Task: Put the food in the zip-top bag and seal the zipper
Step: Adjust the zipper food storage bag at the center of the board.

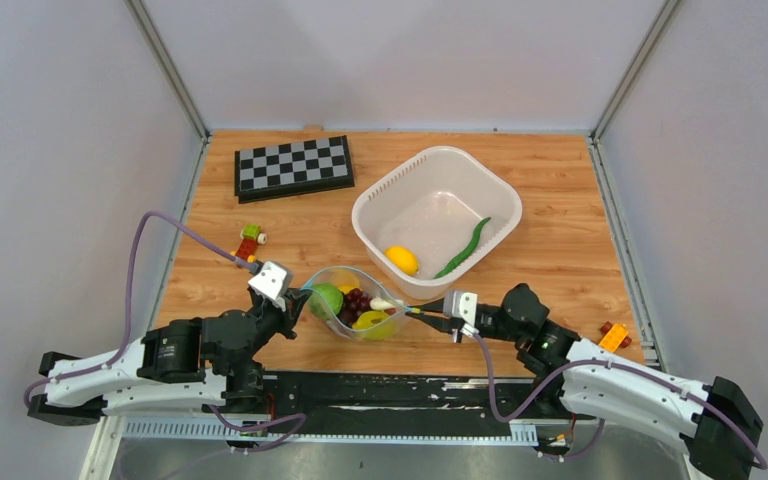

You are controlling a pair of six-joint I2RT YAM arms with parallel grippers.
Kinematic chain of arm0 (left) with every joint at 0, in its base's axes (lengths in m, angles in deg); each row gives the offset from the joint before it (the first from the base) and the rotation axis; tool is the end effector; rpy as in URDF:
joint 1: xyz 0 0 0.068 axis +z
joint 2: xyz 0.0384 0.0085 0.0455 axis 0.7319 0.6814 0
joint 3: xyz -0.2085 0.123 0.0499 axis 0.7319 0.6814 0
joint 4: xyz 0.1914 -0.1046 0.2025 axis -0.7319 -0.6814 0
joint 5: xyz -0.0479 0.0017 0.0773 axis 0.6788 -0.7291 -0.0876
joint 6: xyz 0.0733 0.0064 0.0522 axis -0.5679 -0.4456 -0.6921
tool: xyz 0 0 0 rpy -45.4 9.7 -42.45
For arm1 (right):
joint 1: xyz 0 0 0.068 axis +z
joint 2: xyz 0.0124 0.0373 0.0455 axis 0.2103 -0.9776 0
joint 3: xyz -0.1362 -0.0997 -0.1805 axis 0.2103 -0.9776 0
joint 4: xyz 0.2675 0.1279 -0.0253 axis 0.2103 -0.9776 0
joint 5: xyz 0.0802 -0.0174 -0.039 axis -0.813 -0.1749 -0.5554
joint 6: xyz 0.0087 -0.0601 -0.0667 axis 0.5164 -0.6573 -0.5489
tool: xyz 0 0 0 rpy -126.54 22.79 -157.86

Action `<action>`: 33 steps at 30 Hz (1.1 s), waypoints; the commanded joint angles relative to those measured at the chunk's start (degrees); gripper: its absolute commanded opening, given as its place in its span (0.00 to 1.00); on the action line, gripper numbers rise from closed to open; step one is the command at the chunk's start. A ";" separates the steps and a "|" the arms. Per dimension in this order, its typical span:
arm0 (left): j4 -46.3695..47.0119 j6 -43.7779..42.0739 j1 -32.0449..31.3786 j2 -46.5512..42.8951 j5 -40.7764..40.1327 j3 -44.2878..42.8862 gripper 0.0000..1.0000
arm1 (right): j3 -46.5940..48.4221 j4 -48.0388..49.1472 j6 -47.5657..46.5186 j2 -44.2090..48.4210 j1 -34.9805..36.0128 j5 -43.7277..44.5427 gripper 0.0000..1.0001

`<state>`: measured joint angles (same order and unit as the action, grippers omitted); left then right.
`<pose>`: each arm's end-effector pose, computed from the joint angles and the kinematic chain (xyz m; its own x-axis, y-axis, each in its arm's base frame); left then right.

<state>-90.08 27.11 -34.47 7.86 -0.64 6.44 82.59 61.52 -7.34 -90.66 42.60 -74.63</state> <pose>0.0830 -0.1589 0.2968 -0.2491 0.0336 -0.9679 0.5239 0.8452 -0.1055 0.1269 0.2404 0.1970 0.3331 -0.0965 -0.9379 -0.9290 0.1367 -0.3440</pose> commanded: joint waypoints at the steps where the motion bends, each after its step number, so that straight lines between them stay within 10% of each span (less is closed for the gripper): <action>1: 1.69 1.37 -0.05 -0.22 -1.84 -2.14 0.00 | 0.93 -1.41 -1.13 2.55 0.28 1.94 0.03; 25: -4.06 2.89 -0.05 2.14 1.36 -3.76 0.00 | 7.95 -18.92 4.93 11.22 -2.90 6.41 0.00; 28: -5.51 3.59 -0.06 2.68 -0.09 -4.76 0.11 | 10.21 -21.14 6.58 8.52 -4.31 4.34 0.00; 33: -6.87 4.11 -0.05 1.17 -1.51 -6.56 0.59 | 14.04 -25.30 9.30 3.29 -6.42 0.40 0.00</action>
<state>-96.39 30.12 -34.58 10.28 0.41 3.20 92.47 39.12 -1.37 -84.84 37.44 -70.45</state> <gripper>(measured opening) 0.464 0.011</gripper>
